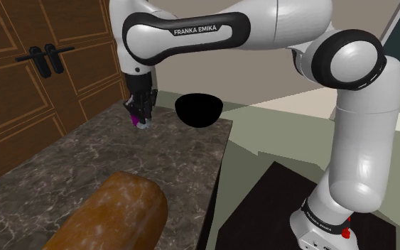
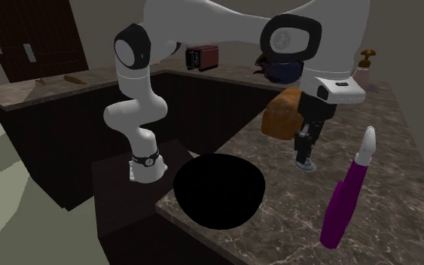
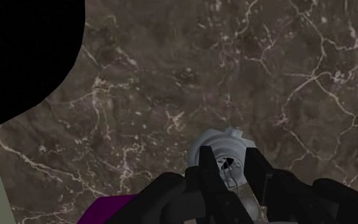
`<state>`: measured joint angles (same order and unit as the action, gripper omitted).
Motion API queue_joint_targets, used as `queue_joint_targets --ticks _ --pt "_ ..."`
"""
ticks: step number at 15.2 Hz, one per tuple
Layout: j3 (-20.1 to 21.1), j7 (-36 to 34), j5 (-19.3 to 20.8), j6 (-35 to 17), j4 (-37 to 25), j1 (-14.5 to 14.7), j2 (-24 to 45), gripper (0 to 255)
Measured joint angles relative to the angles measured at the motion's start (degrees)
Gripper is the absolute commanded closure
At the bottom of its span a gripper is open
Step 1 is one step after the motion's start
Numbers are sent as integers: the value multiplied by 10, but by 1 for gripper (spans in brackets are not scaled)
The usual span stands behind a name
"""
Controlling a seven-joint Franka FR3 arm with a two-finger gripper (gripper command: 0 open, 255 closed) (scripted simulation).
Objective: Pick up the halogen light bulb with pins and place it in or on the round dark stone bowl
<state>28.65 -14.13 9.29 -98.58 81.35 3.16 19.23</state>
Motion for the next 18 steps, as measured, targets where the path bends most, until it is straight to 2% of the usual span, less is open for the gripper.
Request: queue_joint_targets --ticks 9,18 --pt "1 1 4 72 -82 11 10 255" --pt "1 -1 21 162 -207 37 46 255"
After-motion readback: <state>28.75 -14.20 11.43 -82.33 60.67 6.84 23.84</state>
